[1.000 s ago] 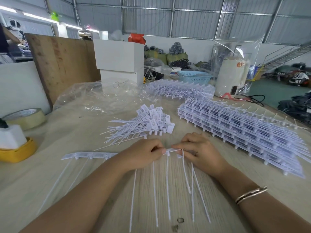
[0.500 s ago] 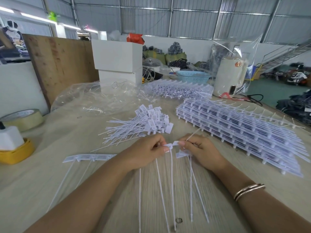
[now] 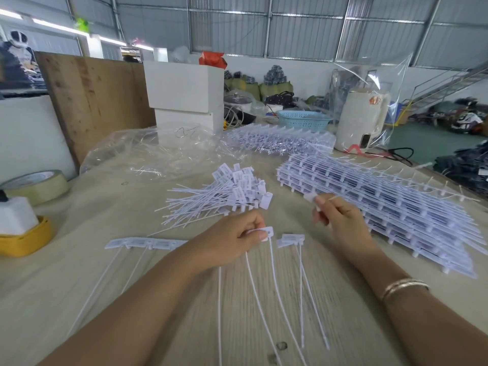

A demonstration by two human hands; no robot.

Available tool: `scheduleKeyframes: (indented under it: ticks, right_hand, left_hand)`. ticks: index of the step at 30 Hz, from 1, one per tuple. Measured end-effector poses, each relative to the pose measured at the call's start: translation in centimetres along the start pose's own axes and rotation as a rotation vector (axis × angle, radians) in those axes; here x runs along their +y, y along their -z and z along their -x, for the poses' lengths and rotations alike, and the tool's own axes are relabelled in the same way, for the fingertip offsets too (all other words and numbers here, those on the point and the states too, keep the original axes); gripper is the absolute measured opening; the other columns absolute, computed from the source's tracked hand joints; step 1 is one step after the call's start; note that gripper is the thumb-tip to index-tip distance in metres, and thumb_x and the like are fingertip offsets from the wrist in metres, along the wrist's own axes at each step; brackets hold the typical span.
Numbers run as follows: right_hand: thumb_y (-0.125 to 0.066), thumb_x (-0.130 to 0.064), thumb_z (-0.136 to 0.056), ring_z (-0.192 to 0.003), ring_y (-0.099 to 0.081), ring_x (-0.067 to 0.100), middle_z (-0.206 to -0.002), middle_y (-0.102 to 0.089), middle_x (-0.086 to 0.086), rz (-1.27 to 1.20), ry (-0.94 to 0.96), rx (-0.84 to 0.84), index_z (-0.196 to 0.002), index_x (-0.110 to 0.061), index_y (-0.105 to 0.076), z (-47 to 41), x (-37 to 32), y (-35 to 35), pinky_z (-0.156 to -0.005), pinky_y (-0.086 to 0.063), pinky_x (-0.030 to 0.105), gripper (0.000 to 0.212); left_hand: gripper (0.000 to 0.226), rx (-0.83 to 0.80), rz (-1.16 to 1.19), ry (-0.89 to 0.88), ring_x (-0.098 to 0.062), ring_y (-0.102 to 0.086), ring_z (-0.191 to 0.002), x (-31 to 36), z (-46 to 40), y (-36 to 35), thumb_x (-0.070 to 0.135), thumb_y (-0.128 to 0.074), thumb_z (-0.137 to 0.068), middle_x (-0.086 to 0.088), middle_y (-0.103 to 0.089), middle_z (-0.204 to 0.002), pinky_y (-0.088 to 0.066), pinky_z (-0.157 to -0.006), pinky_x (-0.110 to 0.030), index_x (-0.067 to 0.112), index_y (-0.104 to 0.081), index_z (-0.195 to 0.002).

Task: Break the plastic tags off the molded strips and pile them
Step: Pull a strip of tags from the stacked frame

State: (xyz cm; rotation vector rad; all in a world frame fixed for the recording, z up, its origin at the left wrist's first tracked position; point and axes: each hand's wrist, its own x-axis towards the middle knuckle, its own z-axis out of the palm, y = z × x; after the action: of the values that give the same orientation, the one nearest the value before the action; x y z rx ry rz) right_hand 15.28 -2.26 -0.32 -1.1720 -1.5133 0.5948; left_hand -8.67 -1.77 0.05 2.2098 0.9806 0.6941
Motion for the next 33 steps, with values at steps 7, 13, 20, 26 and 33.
scheduleKeyframes:
  ticks: [7, 13, 20, 26, 33]
  right_hand:
    - [-0.054, 0.002, -0.091, -0.101, -0.056, 0.029, -0.11, -0.063, 0.018, 0.235, 0.08, -0.247, -0.12, -0.022, -0.061, 0.2, -0.1, -0.2, -0.086, -0.042, 0.024, 0.038]
    - [-0.048, 0.01, -0.082, -0.076, -0.054, 0.021, -0.077, -0.059, 0.003, 0.406, 0.241, -0.318, -0.109, -0.021, -0.068, 0.5, 0.6, 0.6, -0.072, -0.041, 0.034, 0.046]
    - [-0.026, -0.022, -0.078, -0.073, -0.052, -0.007, -0.067, -0.048, -0.03, 0.571, 0.333, -0.164, -0.094, -0.024, -0.075, 0.8, -0.3, -0.2, -0.077, -0.027, 0.028, 0.052]
    - [-0.039, -0.028, -0.074, -0.071, -0.044, -0.007, -0.072, -0.047, -0.022, 0.627, 0.482, -0.22, -0.109, -0.031, -0.068, 1.6, -2.2, -1.8, -0.071, -0.023, 0.032, 0.045]
    - [-0.075, -0.024, -0.076, -0.059, -0.055, 0.017, -0.067, -0.057, -0.002, 0.816, 0.81, -0.159, -0.094, -0.03, -0.076, 1.0, -1.5, -3.4, -0.064, -0.027, 0.036, 0.019]
  left_hand:
    - [0.019, 0.057, -0.165, 0.166, -0.025, -0.058, -0.085, -1.4, 0.1, 0.9, 0.018, -0.043, -0.093, 0.002, -0.061, -0.088, -0.047, -0.079, -0.044, 0.034, -0.053, -0.093]
    - [0.04, 0.094, -0.32, 0.134, -0.011, -0.049, -0.102, -1.3, 0.1, 0.6, 0.006, -0.042, -0.089, 0.01, -0.05, -0.121, -0.04, -0.079, -0.028, 0.029, -0.047, -0.122]
    - [0.051, 0.152, -0.191, 0.148, 0.0, -0.043, -0.08, -0.7, -0.4, -0.5, 0.005, -0.045, -0.089, 0.01, -0.041, -0.112, -0.031, -0.059, -0.012, 0.03, -0.036, -0.133]
    - [0.056, 0.137, -0.205, 0.066, -0.002, -0.046, -0.083, 0.0, -0.5, -2.2, 0.01, -0.048, -0.088, 0.01, -0.042, -0.118, -0.032, -0.064, -0.017, 0.026, -0.031, -0.139]
    - [0.038, 0.134, -0.143, 0.126, -0.01, -0.053, -0.101, 0.5, -0.4, -1.2, 0.026, -0.049, -0.094, 0.007, -0.054, -0.117, -0.04, -0.084, -0.023, 0.029, -0.042, -0.131]
